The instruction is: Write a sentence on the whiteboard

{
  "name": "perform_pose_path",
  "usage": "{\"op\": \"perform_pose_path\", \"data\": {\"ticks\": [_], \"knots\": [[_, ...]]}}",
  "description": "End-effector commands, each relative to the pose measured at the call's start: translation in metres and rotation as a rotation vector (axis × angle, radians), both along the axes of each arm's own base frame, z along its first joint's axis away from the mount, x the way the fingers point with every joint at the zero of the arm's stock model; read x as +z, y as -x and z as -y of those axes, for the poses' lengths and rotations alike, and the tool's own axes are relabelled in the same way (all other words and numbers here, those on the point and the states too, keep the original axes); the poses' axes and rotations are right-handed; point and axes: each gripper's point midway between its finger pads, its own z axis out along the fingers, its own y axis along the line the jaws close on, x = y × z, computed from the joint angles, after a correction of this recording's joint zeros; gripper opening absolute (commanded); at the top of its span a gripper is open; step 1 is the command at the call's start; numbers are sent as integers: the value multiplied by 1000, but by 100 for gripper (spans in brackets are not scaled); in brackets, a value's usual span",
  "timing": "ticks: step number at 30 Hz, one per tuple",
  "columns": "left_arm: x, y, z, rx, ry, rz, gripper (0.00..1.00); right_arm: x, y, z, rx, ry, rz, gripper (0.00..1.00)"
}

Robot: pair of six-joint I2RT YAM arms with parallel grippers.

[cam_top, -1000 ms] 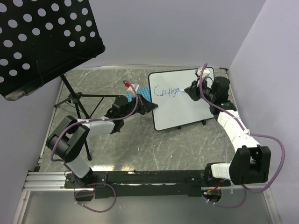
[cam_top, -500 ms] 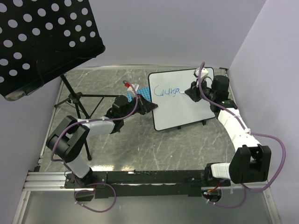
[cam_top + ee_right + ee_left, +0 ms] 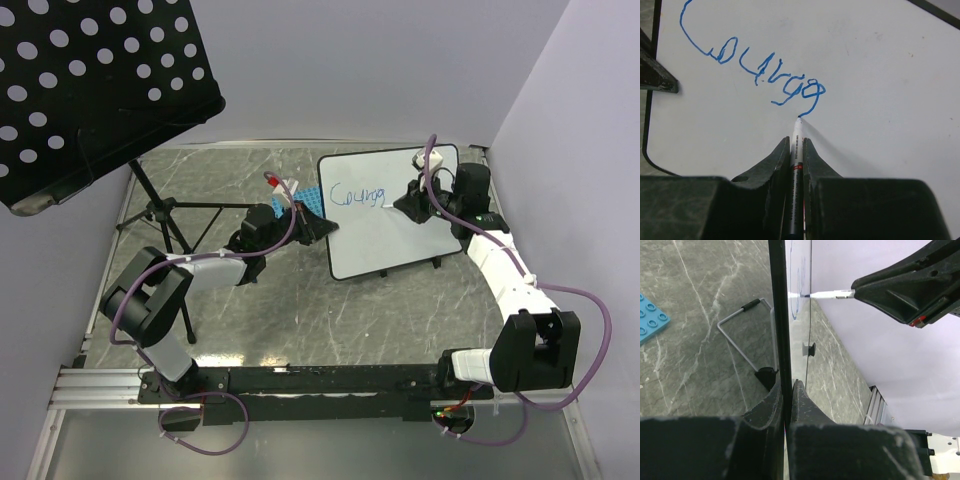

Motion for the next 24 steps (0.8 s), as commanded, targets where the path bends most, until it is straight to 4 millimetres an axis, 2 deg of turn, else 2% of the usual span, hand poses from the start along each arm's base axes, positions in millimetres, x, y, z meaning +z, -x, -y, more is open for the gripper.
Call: {"op": "perform_pose_path", "data": {"ticks": [1,3,7,11,14,18,19,24], "knots": [[24,-2,9,-44,0,142,1,9,4,-9,66,-21,-3,0],[23,-2,9,-46,-1,141,1,10,6,-13,78,-45,-13,0],[21,-1,10,-49,-1,137,1,25,5,-17,74,-97,11,0],[19,-1,10,-47,0,132,1,60,11,-18,69,-150,120,0],[19,-1,9,-46,-2,131,1,75,20,-17,69,-179,156,0],[19,-1,9,-49,0,132,1,81,22,-10,43,-189,189,0],[19,-1,9,-47,-1,131,1,80,18,-1,12,-187,193,0],[18,1,9,-49,2,129,1,71,8,12,-55,-183,176,0]]}}
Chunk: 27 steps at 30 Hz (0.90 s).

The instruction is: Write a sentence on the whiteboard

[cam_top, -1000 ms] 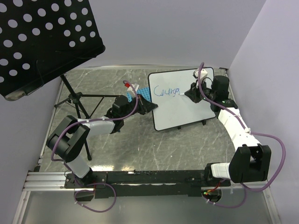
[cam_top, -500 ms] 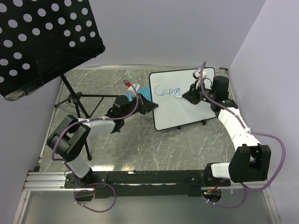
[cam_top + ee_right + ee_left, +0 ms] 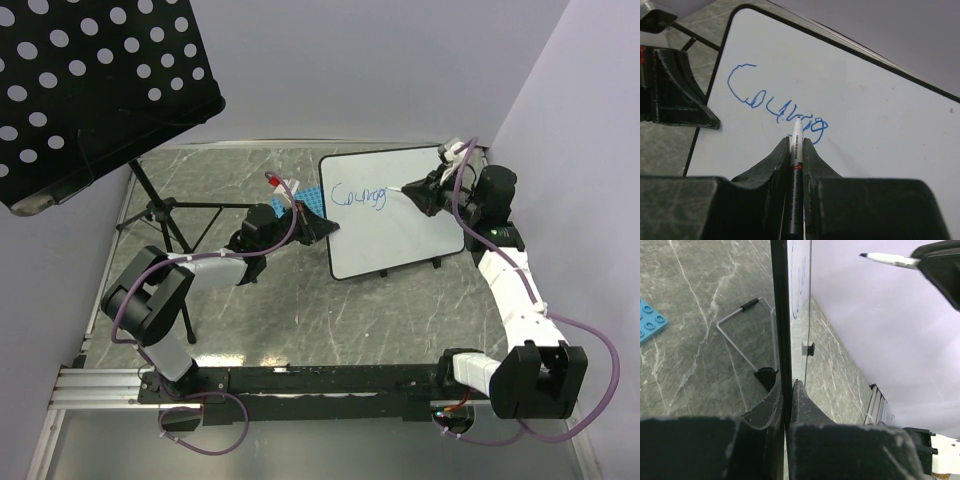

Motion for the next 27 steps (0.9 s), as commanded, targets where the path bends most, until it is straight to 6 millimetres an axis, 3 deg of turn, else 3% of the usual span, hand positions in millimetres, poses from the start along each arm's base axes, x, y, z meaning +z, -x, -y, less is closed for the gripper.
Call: {"op": "perform_pose_path", "data": {"ticks": [1,12,27], "knots": [[18,1,7,-38,2,119,1,-2,-11,12,-61,-9,13,0],[16,1,6,-40,-9,119,1,-17,-23,23,-101,-1,-15,0],[14,0,8,-45,-13,129,1,-26,-25,29,-94,3,-25,0]]}}
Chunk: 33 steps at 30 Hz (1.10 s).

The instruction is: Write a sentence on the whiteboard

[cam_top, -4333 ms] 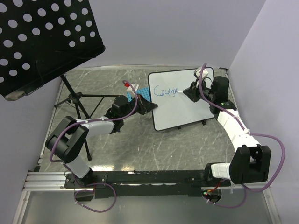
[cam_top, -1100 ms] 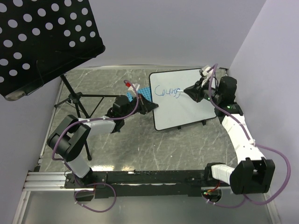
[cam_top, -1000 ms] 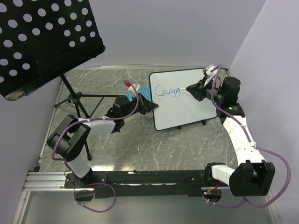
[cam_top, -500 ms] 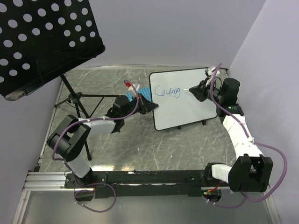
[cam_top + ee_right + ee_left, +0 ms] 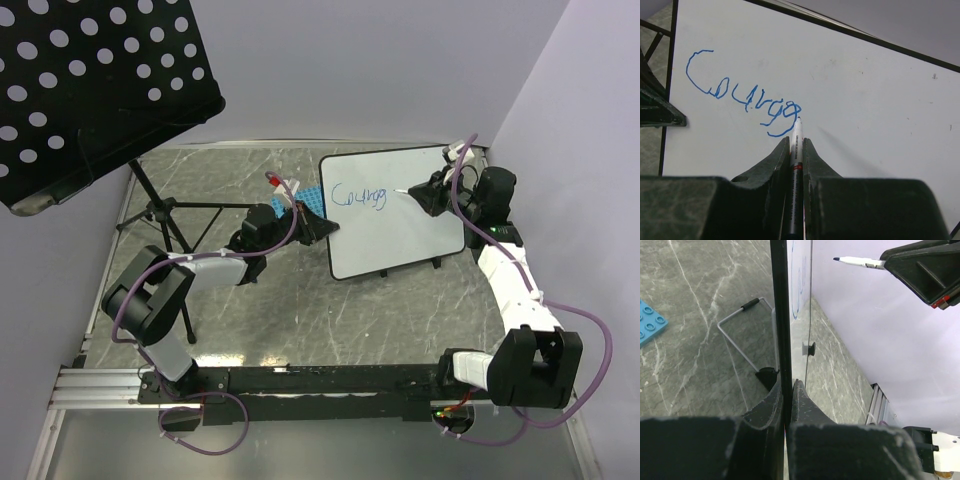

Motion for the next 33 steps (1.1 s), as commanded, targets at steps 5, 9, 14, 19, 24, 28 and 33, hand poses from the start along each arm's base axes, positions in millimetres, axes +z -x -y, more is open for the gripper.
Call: {"op": "perform_pose_path", "data": {"ticks": [5,9,14,19,24,28,33], "knots": [[15,0,7,-39,-6,121,1,4,-5,2,19,9,48,0],[15,1,6,-41,-6,121,1,3,-5,2,24,10,51,0],[16,1,6,-39,-4,122,1,3,-5,1,29,12,49,0],[18,1,6,-39,-4,126,1,1,-4,0,40,16,50,0],[16,1,6,-40,-10,125,1,-3,-6,1,36,18,39,0],[15,1,7,-41,-10,122,1,-5,-9,3,19,13,32,0],[14,2,7,-46,-8,120,1,-5,-13,6,-11,8,40,0]]}}
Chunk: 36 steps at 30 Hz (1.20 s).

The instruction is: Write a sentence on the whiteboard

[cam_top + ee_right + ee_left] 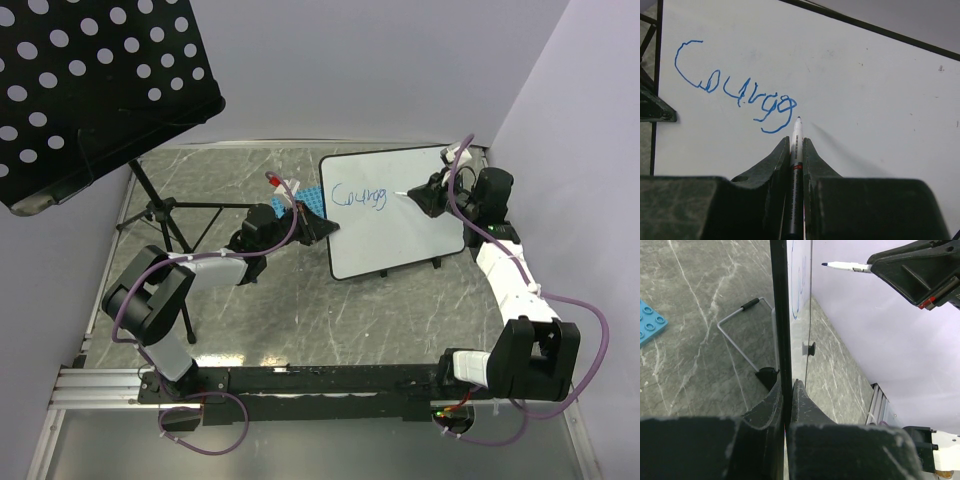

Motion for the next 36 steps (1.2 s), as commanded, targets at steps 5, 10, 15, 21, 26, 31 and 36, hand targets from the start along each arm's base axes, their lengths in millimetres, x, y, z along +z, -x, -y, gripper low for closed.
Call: {"op": "perform_pose_path", "data": {"ticks": [5,10,15,21,26,31,36], "knots": [[14,3,8,-48,-10,117,1,4,-12,1,-23,-11,49,0],[12,2,8,-47,-14,116,1,-3,-14,-5,-12,-13,42,0],[13,2,8,-47,-13,117,1,-4,-16,-8,-15,-11,58,0],[13,2,9,-51,-9,117,1,-9,-18,-9,-17,-11,49,0],[12,3,9,-50,-11,115,1,-11,-22,-4,-46,0,38,0],[12,3,9,-51,-12,116,1,-9,-25,0,-76,4,42,0],[12,3,9,-53,-9,116,1,-8,-28,4,-104,1,55,0]]}}
